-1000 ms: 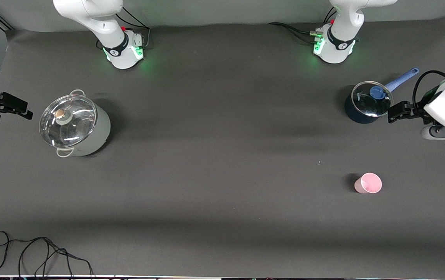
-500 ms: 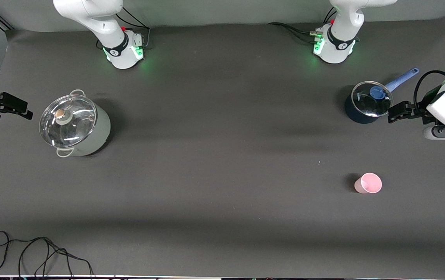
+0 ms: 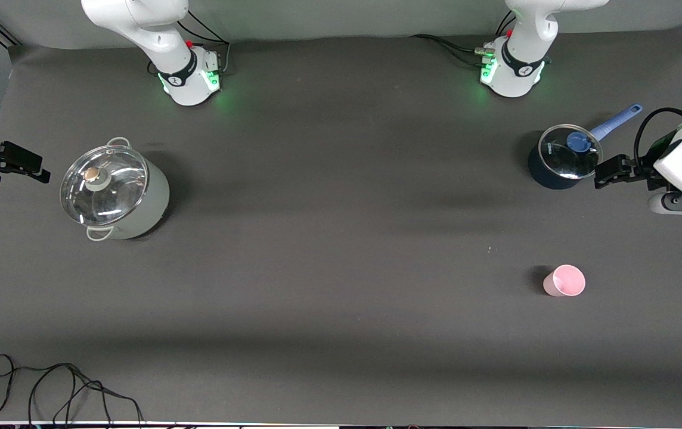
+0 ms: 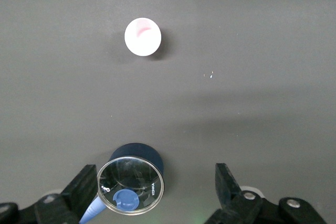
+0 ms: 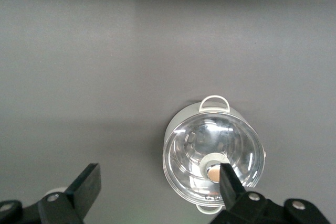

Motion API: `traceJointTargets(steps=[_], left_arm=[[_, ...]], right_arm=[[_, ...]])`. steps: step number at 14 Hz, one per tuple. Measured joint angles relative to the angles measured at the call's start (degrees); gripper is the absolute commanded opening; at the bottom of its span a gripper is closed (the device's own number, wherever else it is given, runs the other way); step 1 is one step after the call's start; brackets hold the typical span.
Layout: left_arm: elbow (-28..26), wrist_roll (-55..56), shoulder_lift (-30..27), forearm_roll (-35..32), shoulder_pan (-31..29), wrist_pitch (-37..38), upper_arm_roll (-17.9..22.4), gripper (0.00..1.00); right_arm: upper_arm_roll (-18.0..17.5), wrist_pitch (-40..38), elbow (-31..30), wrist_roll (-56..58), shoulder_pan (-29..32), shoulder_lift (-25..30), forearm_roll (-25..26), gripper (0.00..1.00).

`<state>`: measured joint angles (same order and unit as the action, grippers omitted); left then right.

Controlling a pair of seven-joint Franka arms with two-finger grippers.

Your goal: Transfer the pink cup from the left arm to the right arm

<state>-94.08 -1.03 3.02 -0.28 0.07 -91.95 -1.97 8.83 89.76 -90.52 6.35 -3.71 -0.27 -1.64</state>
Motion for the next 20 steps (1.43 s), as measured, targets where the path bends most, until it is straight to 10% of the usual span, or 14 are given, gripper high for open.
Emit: traceJointTargets(steps=[20], left_arm=[[-0.07, -5.90, 0.00, -0.05, -0.03, 1.08, 0.04, 1.00]], right_arm=[[0.00, 0.00, -0.01, 0.00, 0.00, 0.00, 0.00, 1.00]])
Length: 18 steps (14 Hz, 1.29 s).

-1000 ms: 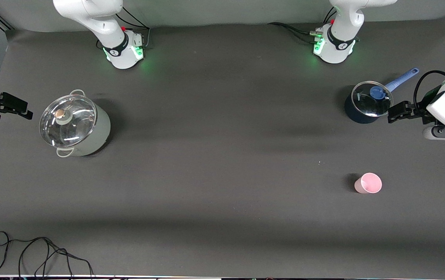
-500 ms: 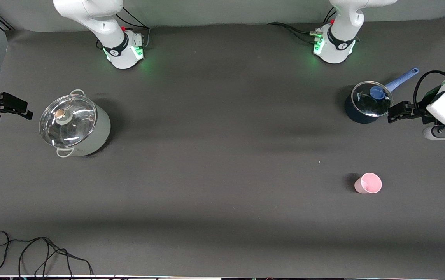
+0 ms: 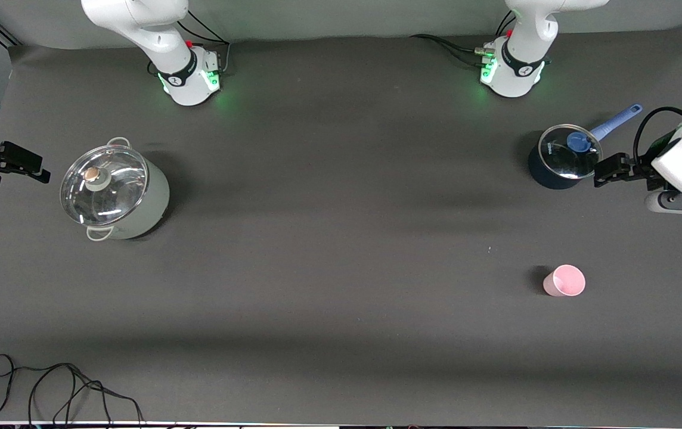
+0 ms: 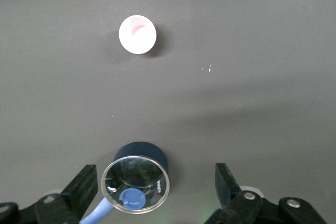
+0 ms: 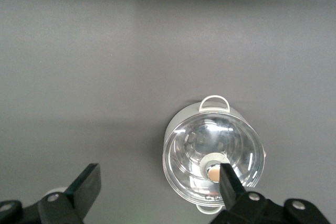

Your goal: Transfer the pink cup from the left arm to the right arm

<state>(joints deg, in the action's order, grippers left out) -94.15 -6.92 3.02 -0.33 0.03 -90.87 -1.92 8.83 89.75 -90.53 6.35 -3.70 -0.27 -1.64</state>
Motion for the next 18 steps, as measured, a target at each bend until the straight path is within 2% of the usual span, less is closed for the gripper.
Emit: traceJointTargets(steps=[6, 11, 15, 18], left_arm=[[0.18, -18.50, 0.08, 0.11, -4.28, -0.04, 0.38, 0.99], [0.55, -40.18, 0.01, 0.96, -9.13, -3.99, 0.46, 0.99], [0.73, -58.18, 1.17, 8.30, -15.69, -5.20, 0.62, 0.99], [2.73, -71.79, 4.97, 13.73, -20.22, -5.67, 0.68, 0.99]], right_arm=[[0.01, 0.00, 0.00, 0.00, 0.01, 0.00, 0.00, 1.00], [0.04, 0.00, 0.00, 0.00, 0.01, 0.00, 0.00, 1.00], [0.06, 0.00, 0.00, 0.00, 0.01, 0.00, 0.00, 1.00], [0.07, 0.00, 0.00, 0.00, 0.01, 0.00, 0.00, 1.00]])
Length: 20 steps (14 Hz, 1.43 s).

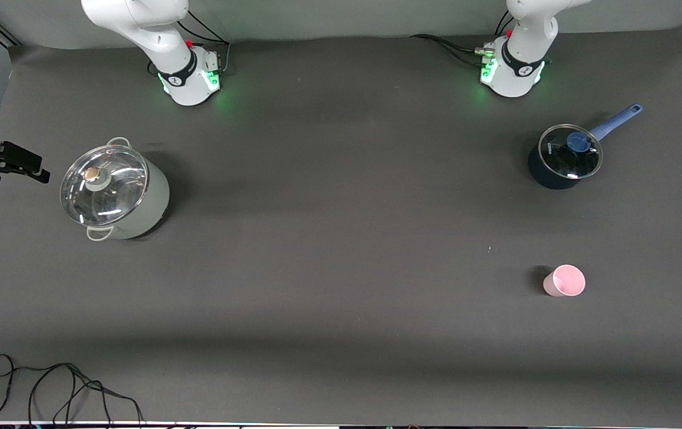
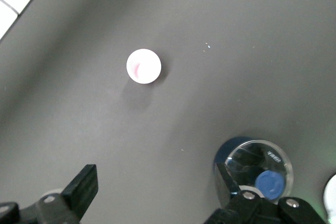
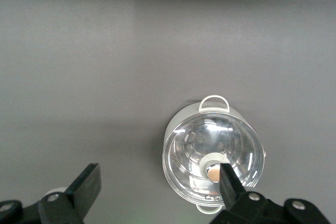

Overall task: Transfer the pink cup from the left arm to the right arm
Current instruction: 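Reach the left gripper down to the pink cup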

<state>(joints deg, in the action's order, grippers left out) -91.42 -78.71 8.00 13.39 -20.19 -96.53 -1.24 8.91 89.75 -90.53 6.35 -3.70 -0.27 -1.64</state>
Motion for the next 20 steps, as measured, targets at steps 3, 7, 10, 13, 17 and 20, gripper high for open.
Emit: traceJointTargets(steps=[3, 7, 10, 13, 17, 20], left_arm=[[1.80, -12.64, 5.49, 8.06, -4.68, -0.05, 0.04, 0.99], [4.97, -27.74, 14.82, 17.06, -10.50, 0.07, 0.02, 0.99], [6.48, -37.80, 23.10, 24.98, -13.46, 0.22, -0.08, 0.99], [6.97, -46.14, 30.87, 32.82, -14.01, 0.24, -0.45, 0.99], [7.58, -54.78, 38.65, 40.07, -13.97, 0.25, -1.33, 0.99], [7.90, -60.00, 43.42, 43.91, -13.99, 0.25, -1.61, 0.99]], right_arm=[[0.02, 0.00, 0.00, 0.00, 0.00, 0.00, 0.00, 1.00], [0.11, 0.00, 0.01, 0.00, 0.01, 0.00, 0.00, 1.00], [0.12, 0.00, 0.01, 0.00, 0.00, 0.00, 0.00, 1.00], [0.18, 0.00, 0.01, 0.00, 0.00, 0.00, 0.00, 1.00], [0.24, 0.03, 0.63, 0.00, 0.01, 0.03, 0.00, 1.00], [0.78, 0.02, 1.93, 0.00, 0.13, 0.05, 0.00, 1.00]])
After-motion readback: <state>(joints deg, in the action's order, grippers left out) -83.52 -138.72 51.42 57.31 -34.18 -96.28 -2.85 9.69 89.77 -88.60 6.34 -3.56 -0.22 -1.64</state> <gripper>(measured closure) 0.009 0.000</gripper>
